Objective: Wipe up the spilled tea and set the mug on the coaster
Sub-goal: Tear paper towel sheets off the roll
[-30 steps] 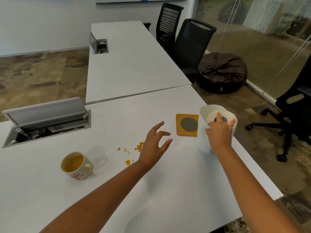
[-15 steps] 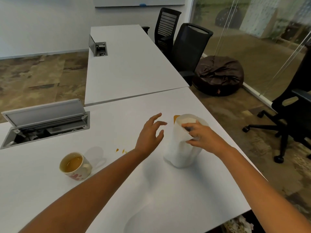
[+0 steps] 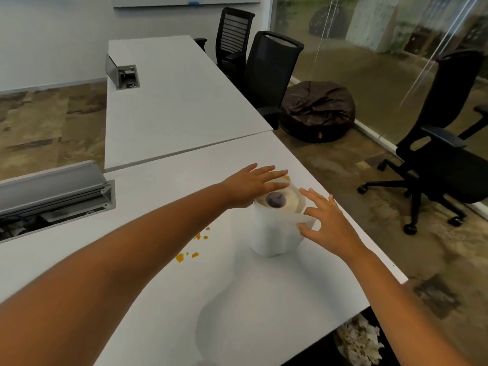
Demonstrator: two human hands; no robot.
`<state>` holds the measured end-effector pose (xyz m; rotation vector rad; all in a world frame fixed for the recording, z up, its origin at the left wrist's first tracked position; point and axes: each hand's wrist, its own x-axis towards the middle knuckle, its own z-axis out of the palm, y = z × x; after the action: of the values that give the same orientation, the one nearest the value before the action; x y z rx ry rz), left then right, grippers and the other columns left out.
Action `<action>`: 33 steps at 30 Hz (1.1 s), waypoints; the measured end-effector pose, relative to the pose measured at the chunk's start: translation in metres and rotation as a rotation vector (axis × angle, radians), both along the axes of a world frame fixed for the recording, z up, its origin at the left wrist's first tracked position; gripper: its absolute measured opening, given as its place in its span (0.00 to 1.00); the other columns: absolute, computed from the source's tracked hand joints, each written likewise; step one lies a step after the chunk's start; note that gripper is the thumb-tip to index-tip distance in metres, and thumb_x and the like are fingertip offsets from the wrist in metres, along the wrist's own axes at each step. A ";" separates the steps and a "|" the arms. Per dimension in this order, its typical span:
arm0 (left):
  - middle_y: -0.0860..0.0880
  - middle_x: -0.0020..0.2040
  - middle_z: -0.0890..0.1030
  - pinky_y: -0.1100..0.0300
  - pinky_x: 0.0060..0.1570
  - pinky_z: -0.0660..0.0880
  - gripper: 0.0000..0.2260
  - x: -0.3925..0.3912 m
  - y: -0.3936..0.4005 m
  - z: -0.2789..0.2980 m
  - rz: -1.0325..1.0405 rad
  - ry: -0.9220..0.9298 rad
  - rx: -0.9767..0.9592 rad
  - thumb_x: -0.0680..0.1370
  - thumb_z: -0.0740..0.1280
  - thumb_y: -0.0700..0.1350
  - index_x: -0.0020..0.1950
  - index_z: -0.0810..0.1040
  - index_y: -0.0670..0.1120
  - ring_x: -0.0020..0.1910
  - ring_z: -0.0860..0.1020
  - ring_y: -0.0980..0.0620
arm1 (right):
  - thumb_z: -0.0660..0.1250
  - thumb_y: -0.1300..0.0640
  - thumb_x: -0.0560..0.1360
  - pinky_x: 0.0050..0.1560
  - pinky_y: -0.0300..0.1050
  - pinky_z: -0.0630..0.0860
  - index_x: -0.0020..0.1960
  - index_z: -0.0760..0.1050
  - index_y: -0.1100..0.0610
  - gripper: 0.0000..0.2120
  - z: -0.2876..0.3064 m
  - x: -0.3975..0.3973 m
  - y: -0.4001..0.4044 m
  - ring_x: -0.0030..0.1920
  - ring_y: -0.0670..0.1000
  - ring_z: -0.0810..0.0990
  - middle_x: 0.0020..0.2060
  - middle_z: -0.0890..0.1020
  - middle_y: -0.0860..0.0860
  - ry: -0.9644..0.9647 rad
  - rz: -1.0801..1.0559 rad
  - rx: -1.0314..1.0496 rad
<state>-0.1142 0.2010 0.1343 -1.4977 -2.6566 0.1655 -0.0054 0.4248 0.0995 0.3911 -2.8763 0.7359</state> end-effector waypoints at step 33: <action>0.48 0.70 0.69 0.52 0.69 0.59 0.27 0.003 -0.016 -0.004 0.140 -0.070 0.013 0.71 0.72 0.45 0.68 0.69 0.44 0.71 0.62 0.44 | 0.61 0.51 0.78 0.56 0.57 0.75 0.62 0.71 0.62 0.18 -0.031 -0.002 0.089 0.57 0.62 0.76 0.58 0.78 0.61 -0.228 -0.988 -0.625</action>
<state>-0.1112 0.1854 0.1302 -1.3375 -2.8132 0.1070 -0.0075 0.5141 0.0686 -1.1337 -2.3195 1.3659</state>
